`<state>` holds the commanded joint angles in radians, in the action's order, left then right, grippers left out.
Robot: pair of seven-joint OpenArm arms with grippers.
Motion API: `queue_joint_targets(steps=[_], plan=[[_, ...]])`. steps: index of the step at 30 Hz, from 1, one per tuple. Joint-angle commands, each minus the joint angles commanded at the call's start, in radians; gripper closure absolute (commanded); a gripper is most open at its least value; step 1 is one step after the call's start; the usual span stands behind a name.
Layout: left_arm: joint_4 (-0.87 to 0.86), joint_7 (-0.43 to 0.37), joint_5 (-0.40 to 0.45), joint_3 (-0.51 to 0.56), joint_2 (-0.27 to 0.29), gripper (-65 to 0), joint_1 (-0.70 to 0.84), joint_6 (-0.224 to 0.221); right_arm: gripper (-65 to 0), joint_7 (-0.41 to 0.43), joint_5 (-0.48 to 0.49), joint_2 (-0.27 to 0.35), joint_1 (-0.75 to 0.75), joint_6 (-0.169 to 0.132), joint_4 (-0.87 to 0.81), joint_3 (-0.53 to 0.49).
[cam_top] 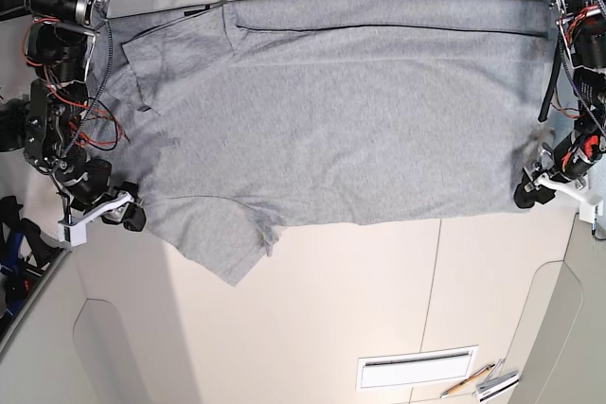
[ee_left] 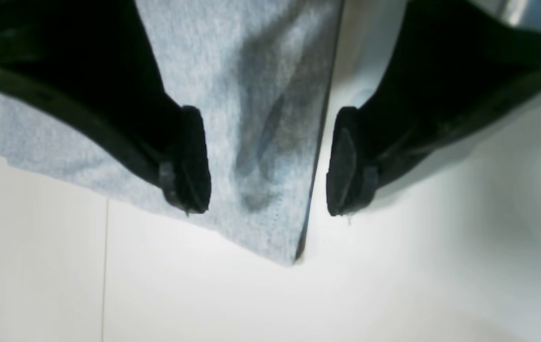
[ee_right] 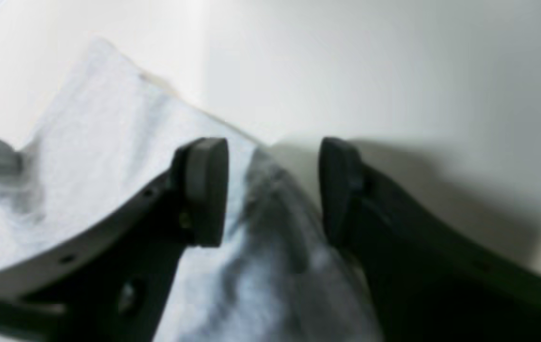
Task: Fold the T-shirt properly
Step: 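Grasp the opposite side edge of the shirt with both grippers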
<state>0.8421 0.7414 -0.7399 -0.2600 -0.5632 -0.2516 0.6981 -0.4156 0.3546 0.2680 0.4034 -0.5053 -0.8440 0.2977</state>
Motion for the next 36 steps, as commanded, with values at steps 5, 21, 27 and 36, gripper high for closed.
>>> queue_joint_targets(steps=[5,21,27,36], plan=[[0.0,0.012,-0.004,0.0,0.0,-42.1,0.0,0.0,-30.6,-0.012,0.001,-0.044,0.0,-0.026,0.0,-0.005],[0.002,0.019,-0.056,0.0,-0.004,0.0,-0.004,0.0,0.0,-0.042,0.001,-0.053,0.002,-0.048,-0.009,-0.005],[0.056,0.088,-0.058,0.0,-0.064,0.0,-0.005,0.0,0.0,-0.169,0.055,-0.041,-0.001,-0.06,-0.14,-0.005],[0.155,0.336,-0.242,0.0,-0.154,0.0,0.005,0.0,0.0,-0.387,0.232,0.023,-0.018,-0.06,-0.291,-0.005]])
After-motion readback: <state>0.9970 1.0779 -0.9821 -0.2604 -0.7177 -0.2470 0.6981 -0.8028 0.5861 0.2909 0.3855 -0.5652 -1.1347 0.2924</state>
